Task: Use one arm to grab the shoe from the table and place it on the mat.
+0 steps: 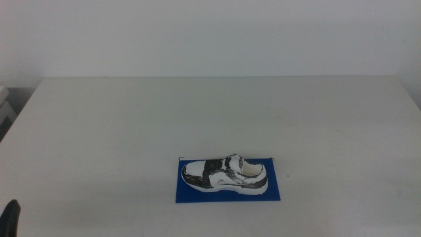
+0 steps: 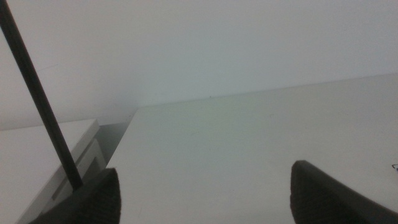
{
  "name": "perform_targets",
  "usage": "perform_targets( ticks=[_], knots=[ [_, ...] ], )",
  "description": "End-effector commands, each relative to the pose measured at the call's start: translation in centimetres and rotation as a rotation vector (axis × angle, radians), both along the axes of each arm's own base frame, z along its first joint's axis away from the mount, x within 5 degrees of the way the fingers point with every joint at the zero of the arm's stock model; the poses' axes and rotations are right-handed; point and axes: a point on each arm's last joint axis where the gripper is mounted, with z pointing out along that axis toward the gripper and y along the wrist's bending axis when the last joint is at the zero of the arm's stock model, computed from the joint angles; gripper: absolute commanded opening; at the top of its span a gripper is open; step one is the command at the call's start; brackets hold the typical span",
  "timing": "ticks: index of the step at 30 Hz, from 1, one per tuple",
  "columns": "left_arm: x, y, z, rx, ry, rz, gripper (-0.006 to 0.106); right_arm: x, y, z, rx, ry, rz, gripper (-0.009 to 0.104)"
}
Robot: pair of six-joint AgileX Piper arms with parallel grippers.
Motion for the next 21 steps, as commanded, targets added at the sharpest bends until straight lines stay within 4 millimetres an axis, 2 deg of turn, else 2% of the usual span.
perform_targets(
  ticks=[1, 5, 17, 21],
  knots=[
    [0.0, -0.1, 0.6, -0.011, -0.084, -0.008, 0.094, -0.4, -0.1, 1.1, 0.008, -0.125, -0.002, 0.085],
    [0.0, -0.1, 0.6, -0.011, -0.083, -0.008, 0.094, -0.8, -0.2, -0.3, 0.012, -0.144, -0.003, 0.085],
    [0.0, -0.1, 0.6, -0.011, -0.082, -0.008, 0.094, -0.1, 0.0, -4.5, -0.014, -0.017, -0.002, 0.085],
    [0.0, -0.1, 0.6, -0.011, -0.083, -0.008, 0.094, -0.1, 0.0, -4.8, -0.019, 0.005, -0.003, 0.085]
  ],
)
